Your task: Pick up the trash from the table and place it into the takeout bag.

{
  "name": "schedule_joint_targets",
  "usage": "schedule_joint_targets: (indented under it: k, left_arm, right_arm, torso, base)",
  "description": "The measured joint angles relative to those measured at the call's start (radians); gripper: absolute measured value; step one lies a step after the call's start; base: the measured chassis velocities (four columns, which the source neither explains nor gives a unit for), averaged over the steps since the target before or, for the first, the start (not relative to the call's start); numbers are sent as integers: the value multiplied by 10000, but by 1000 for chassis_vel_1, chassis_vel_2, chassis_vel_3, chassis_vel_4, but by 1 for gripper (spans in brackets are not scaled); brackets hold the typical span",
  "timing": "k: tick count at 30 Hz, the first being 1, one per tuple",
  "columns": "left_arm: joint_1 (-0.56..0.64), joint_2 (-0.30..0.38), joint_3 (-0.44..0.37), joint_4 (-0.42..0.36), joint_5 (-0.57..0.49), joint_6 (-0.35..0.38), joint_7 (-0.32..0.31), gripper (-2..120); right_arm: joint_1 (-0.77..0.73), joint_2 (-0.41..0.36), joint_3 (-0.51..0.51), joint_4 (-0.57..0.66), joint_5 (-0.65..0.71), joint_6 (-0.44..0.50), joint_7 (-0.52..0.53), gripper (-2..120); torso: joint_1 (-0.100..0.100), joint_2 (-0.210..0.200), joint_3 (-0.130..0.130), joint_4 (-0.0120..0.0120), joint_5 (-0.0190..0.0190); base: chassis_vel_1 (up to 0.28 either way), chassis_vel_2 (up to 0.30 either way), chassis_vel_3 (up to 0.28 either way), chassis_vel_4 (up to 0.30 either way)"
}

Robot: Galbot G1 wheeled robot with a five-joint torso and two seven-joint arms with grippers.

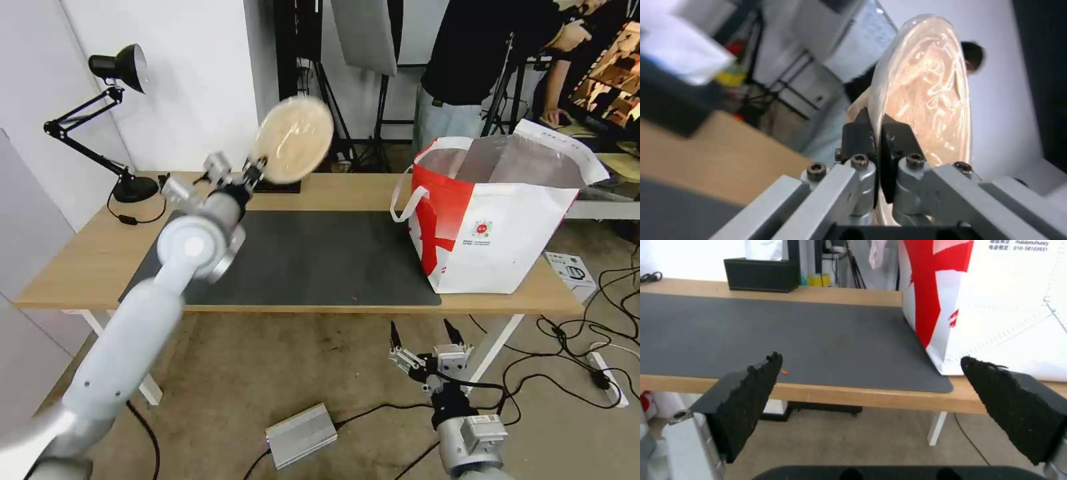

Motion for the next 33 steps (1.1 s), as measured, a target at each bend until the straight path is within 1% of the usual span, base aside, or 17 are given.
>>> schedule_joint_targets:
  k: [2, 5, 6, 10, 11, 13, 14, 15, 17, 19, 23, 24, 26, 28, 31, 32, 33]
  left_arm:
    - [-177, -76, 125, 124, -24, -17, 25, 0]
    - [-1000, -543, 812, 916, -44, -102, 219, 0]
    - [-1000, -543, 812, 916, -44, -102, 219, 0]
    - [-2118, -1294, 1697, 2039, 57, -282, 651, 0]
    - [-2118, -1294, 1697, 2039, 57, -282, 651, 0]
    - [-2573, -1585, 2004, 2476, 93, -306, 867, 0]
    - [-2984, -1877, 2287, 2941, 133, -307, 1041, 0]
    - [-2984, -1877, 2287, 2941, 133, -307, 1041, 0]
    - [-3579, -2304, 2692, 3665, 262, -307, 1366, 0]
    - [-3719, -2439, 2818, 3885, 316, -308, 1471, 0]
    - [-4350, -3083, 3426, 5082, 670, -306, 2165, 0]
    - [-4350, -3083, 3426, 5082, 670, -306, 2165, 0]
    - [-4628, -3512, 3887, 5804, 1016, -305, 2654, 0]
    - [-4679, -3644, 4007, 6000, 1108, -298, 2779, 0]
    - [-4822, -4151, 4338, 6750, 1607, -227, 3248, 0]
    - [-4822, -4151, 4338, 6750, 1607, -227, 3248, 0]
    - [-4886, -4300, 4507, 7040, 1911, -225, 3489, 0]
  right_arm:
    - [0, 0, 0, 0, 0, 0, 0, 100]
    - [0, 0, 0, 0, 1, 0, 0, 100]
    - [0, 0, 0, 0, 1, 0, 0, 100]
    - [0, 0, 0, 0, 0, 0, 0, 100]
    - [0, 0, 0, 0, 0, 0, 0, 100]
    - [0, 0, 1, 0, 0, 0, 1, 100]
    - [0, 0, 0, 0, 0, 0, 0, 100]
    - [0, 0, 0, 0, 0, 0, 0, 100]
    - [0, 0, 0, 0, 0, 0, 0, 100]
    - [0, 0, 1, 0, 0, 0, 1, 100]
    - [0, 0, 0, 0, 0, 0, 0, 100]
    - [0, 0, 0, 0, 0, 0, 0, 100]
    - [1, 0, 1, 0, 0, 0, 1, 100]
    - [0, 0, 1, 0, 0, 0, 1, 100]
    - [0, 0, 0, 0, 0, 0, 1, 100]
    - [0, 0, 0, 0, 0, 0, 1, 100]
    - [1, 0, 1, 0, 0, 0, 1, 100]
  torso:
    - [0, 0, 0, 0, 0]
    - [0, -1, 1, 1, -3]
    - [0, -1, 1, 1, -3]
    - [1, 0, 1, 0, -1]
    - [1, 0, 1, 0, -1]
    - [0, 0, 0, 0, 1]
    - [1, 0, 1, 0, 0]
    - [1, 0, 1, 0, 0]
    - [1, 0, 0, 0, 2]
    - [0, 0, 0, 1, 1]
    - [1, 0, 0, 3, -1]
    - [1, 0, 0, 3, -1]
    - [1, -1, 0, 0, 0]
    - [1, 0, 0, 1, 0]
    - [1, 0, 0, 0, -1]
    - [1, 0, 0, 0, -1]
    - [1, 0, 0, 0, -1]
  base:
    - [0, 0, 0, 0]
    - [0, 0, 0, 0]
    - [0, 0, 0, 0]
    - [0, 0, 0, 0]
    - [0, 0, 0, 0]
    - [0, 0, 0, 0]
    - [0, 0, 0, 0]
    - [0, 0, 0, 0]
    - [0, 0, 0, 0]
    - [0, 0, 0, 0]
    - [0, 0, 0, 0]
    - [0, 0, 0, 0]
    - [0, 0, 0, 0]
    - [0, 0, 0, 0]
    - [0, 0, 0, 0]
    - [0, 0, 0, 0]
    - [0, 0, 0, 0]
